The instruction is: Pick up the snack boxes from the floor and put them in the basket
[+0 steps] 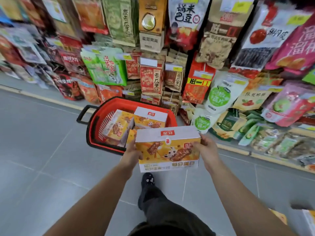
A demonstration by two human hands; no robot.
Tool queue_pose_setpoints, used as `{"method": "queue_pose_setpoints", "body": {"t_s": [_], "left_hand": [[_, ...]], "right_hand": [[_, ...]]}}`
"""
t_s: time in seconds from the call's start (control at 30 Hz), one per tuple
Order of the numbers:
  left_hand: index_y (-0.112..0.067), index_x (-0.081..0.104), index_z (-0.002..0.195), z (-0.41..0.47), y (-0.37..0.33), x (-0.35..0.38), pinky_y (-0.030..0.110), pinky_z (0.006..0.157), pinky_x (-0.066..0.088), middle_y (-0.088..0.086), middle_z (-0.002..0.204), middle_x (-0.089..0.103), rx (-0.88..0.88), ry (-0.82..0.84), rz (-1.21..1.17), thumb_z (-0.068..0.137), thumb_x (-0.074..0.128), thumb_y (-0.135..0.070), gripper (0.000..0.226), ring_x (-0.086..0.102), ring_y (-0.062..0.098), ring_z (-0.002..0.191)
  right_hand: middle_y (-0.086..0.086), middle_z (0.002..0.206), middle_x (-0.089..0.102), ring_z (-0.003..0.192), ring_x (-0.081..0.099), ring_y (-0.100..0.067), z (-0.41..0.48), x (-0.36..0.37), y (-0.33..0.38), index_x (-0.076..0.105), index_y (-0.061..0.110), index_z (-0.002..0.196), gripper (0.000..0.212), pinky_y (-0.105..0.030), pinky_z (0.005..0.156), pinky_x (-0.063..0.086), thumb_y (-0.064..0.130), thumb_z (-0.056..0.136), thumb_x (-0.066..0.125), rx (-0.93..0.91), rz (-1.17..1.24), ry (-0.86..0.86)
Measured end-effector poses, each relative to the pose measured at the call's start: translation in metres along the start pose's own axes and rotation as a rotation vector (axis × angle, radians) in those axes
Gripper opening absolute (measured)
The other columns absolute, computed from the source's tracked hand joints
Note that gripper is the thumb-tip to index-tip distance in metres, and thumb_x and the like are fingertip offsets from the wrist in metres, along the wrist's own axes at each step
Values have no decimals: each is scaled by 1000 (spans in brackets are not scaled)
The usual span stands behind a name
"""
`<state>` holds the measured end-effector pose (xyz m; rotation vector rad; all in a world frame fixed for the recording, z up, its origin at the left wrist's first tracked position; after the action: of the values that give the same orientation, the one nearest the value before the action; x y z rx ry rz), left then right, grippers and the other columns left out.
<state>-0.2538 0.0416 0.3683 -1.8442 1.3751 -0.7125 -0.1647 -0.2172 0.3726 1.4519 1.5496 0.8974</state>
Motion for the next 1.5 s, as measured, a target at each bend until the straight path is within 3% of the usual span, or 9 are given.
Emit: {"method": "queue_pose_setpoints", "body": {"t_s": [0.13, 0.4, 0.7, 0.8, 0.97, 1.13, 1.3, 1.43, 1.5], "left_hand": [[-8, 39, 126, 57, -6, -34, 23, 51, 42, 7, 85, 47, -113, -113, -58, 73, 40, 17, 58, 49, 17, 73], [-18, 35, 122, 176, -12, -76, 34, 74, 41, 9, 95, 48, -306, -133, 71, 79, 41, 14, 54, 48, 25, 91], [-16, 29, 147, 268, 24, -102, 31, 64, 38, 13, 114, 48, -485, -60, 223, 82, 42, 12, 71, 44, 18, 75], [-15, 33, 144, 300, 36, -103, 34, 75, 42, 9, 109, 48, -513, -16, 266, 83, 42, 12, 67, 46, 24, 90], [-7, 50, 118, 335, 61, -97, 39, 94, 40, 16, 130, 43, -636, 118, 342, 84, 43, 10, 39, 38, 23, 104], [1, 45, 134, 349, 50, -82, 35, 99, 33, 8, 144, 35, -661, 131, 464, 97, 41, -2, 37, 37, 27, 127], [-16, 46, 78, 334, -6, -45, 22, 57, 35, -1, 70, 35, -538, 338, 653, 100, 41, -8, 24, 34, 9, 60], [-14, 48, 87, 307, -68, -11, 27, 53, 34, -2, 66, 38, -392, 412, 717, 93, 44, -12, 8, 38, 14, 56], [-22, 56, 89, 287, -94, 12, 32, 75, 53, -3, 80, 57, -290, 503, 705, 91, 50, -24, 7, 62, 21, 80]], "right_hand": [[-5, 92, 71, 74, 66, -11, 45, 46, -8, 63, 11, 110, 29, -14, 55, 53, -7, 88, 56, 67, -37, 31], [-5, 92, 67, 72, 63, -6, 127, 113, -27, 62, 12, 113, 26, -6, 50, 46, -2, 91, 55, 183, -131, -30], [-9, 98, 72, 82, 70, -24, 182, 155, -90, 67, 20, 107, 23, -36, 79, 58, 8, 91, 56, 310, -267, -103], [-10, 93, 72, 84, 70, -31, 200, 164, -112, 68, 20, 112, 26, -42, 81, 58, 11, 91, 55, 326, -331, -133], [-5, 72, 59, 53, 49, -14, 229, 167, -158, 67, 15, 104, 24, -16, 41, 37, 27, 99, 47, 482, -443, -208], [-5, 98, 70, 69, 65, -23, 230, 167, -161, 61, 22, 118, 37, -30, 58, 50, 12, 88, 42, 519, -494, -186], [-5, 84, 64, 56, 52, -18, 204, 173, -107, 66, 17, 103, 31, -22, 49, 40, 4, 83, 46, 512, -344, -258], [-3, 73, 62, 64, 58, -21, 162, 163, -68, 64, 18, 77, 10, -40, 69, 57, 16, 84, 57, 551, 0, -391], [-4, 74, 60, 70, 56, -23, 134, 157, -44, 61, 15, 81, 11, -33, 67, 51, 11, 91, 56, 501, 186, -440]]}}
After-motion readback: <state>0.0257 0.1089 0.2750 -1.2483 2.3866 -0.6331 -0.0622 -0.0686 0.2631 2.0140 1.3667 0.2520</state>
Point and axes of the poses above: each hand's wrist, its own z-axis towards the middle knuckle, its own x-axis out of the palm, y = z × x, the point moved 8 cm from there along z, towards the middle knuckle
